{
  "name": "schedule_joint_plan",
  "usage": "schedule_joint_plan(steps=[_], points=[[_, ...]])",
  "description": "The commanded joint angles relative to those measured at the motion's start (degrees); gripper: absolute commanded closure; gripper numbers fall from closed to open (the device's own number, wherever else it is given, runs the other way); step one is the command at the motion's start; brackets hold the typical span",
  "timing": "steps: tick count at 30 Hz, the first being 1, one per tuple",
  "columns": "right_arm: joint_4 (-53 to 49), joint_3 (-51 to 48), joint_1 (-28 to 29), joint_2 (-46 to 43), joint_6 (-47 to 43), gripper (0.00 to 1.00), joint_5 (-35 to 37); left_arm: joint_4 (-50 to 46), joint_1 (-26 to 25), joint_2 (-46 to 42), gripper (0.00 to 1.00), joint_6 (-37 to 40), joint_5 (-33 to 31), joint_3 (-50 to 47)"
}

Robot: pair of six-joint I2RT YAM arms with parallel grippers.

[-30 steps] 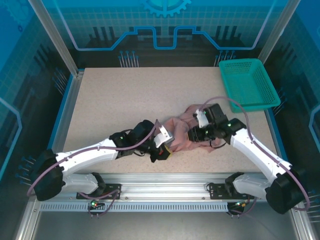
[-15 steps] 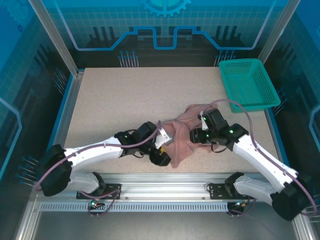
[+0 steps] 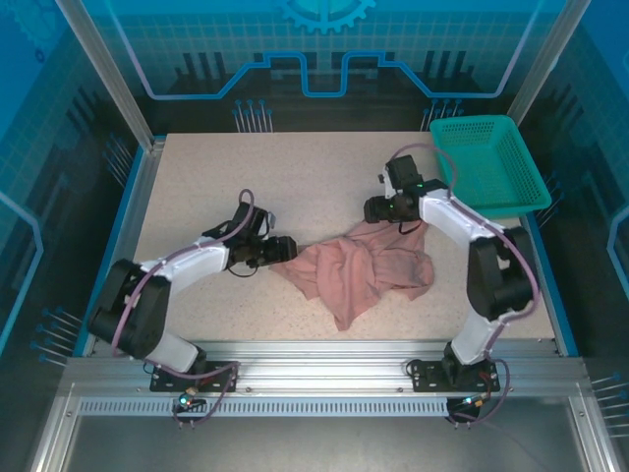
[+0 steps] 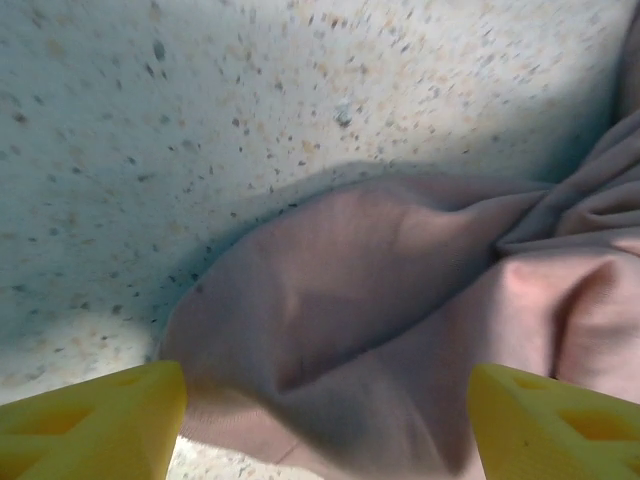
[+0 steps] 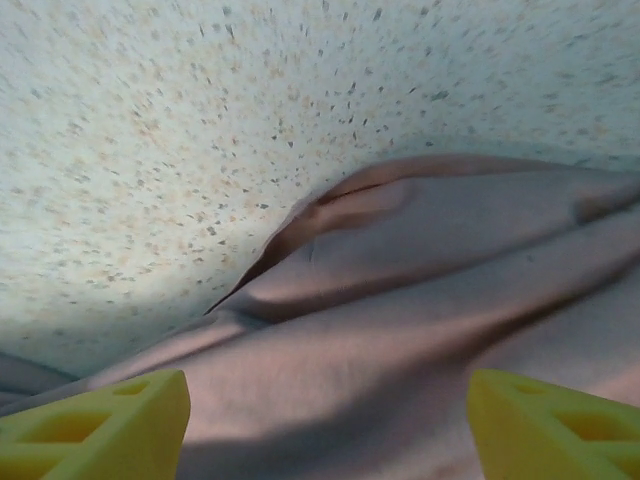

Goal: Fold the inside-out t-shirt

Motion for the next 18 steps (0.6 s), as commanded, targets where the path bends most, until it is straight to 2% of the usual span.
schedule_joint_plan(steps=[1,4,5,9,11,12,13,18], points=[[-2.81,3.57,1.10,5.44,-2.47,0.24,-1.34,3.13,-0.09,4.36,0.27,-3.42,4.21,2.88],[-3.65,5.74,1.90,9.65,-2.42,0.31,-2.47,6.93,-0.29,6.91,0.35,-4.72,6.50,3.06],[-3.77,6.36,1.78,10.75,-2.23,0.37,-2.70,8.00,-0.39,7.39,0.41,-5.03,6.89,3.14],[-2.89,7.92,0.89,11.42,-2.30,0.79,-2.66,11.15,-0.38,7.78,0.67,-4.88,7.50,3.41],[-1.84,8.45,-0.16,9.65,-2.23,0.96,-3.56,11.72,-0.32,7.53,0.82,-4.08,7.01,4.04],[-0.68,8.56,-0.73,7.86,-2.21,1.00,-3.87,12.43,-0.22,7.19,0.90,-3.68,6.75,4.42],[0.26,8.65,-1.18,6.07,-2.42,1.00,-4.25,13.05,0.03,6.81,0.99,-3.45,6.50,4.65],[4.53,11.31,-3.61,-4.45,-3.18,1.00,-5.97,15.48,2.01,0.36,1.00,-1.07,2.04,8.02]])
